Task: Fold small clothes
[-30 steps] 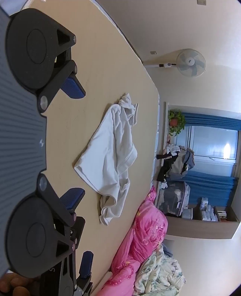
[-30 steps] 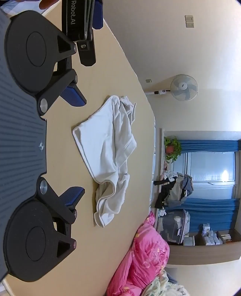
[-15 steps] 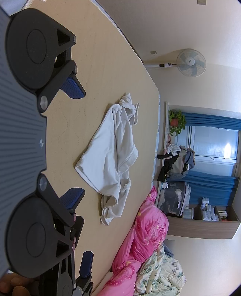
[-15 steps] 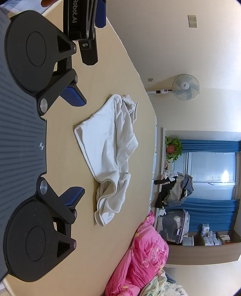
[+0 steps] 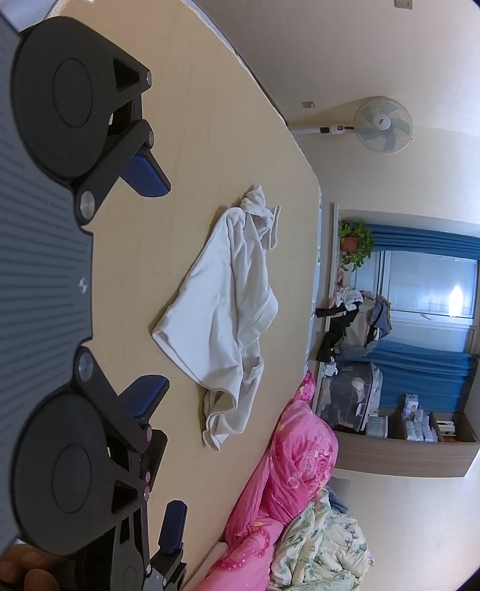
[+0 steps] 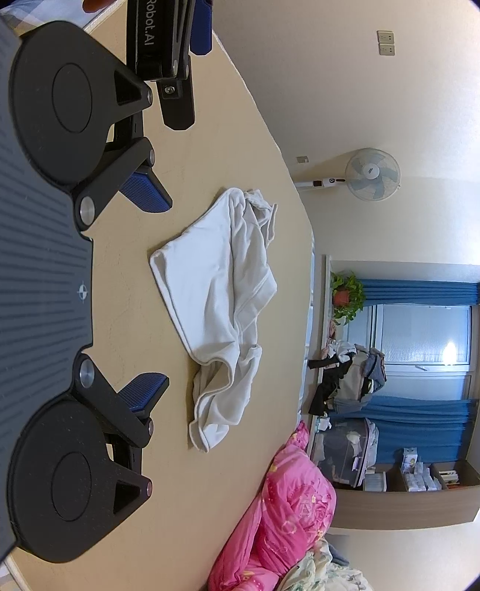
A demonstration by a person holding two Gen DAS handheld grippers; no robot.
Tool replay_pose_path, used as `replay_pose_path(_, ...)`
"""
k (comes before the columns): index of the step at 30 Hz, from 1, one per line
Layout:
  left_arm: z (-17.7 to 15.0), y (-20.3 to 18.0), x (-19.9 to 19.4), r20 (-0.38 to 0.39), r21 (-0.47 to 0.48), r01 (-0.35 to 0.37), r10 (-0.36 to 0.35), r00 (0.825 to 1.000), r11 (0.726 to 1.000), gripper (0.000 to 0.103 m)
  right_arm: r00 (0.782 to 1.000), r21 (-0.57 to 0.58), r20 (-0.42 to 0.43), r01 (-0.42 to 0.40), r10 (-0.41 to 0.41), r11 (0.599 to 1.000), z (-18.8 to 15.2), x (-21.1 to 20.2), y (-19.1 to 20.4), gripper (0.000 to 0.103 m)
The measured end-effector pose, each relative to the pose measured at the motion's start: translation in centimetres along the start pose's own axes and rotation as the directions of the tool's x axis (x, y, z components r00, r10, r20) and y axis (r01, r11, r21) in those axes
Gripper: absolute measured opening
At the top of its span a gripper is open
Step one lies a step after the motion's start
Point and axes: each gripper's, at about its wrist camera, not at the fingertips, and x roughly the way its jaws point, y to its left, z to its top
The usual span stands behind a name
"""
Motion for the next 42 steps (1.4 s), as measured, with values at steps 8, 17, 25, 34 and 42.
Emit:
replay_pose_path(8,0.0,-0.2,0.1,0.013,0.006,0.000,0.000,1.000,1.000,0.102,1.000,-0.002,0.003,0.001,-0.001,1.000,-0.1,0.0,0.0,0.094)
replay_pose_path(17,-0.1,-0.2,0.2,0.011,0.009,-0.004,0.004,1.000,1.000,0.102,1.000,-0.006,0.006,0.001,-0.001,1.000,-0.1,-0.1,-0.1,0.094)
replay_pose_path(25,-0.9,0.0,0.8,0.046,0.058,-0.022,0.019,0.999,0.998,0.066,0.997,0.096,0.071,0.035,-0.042,0.995,4.2,-0.6,-5.9,0.077)
replay_pose_path(34,-0.4,1.2,4.6,-0.057,0.037,-0.006,0.008,0.998,0.999,0.038,0.991,0.287,0.004,0.126,-0.133,0.950,3.8,3.9,-16.3,0.040)
replay_pose_path(42,1.4,0.4,13.3,-0.171,-0.030,-0.075,0.069,0.983,0.997,0.041,0.998,0.344,0.038,0.037,-0.053,0.938,3.7,4.5,-19.1,0.039)
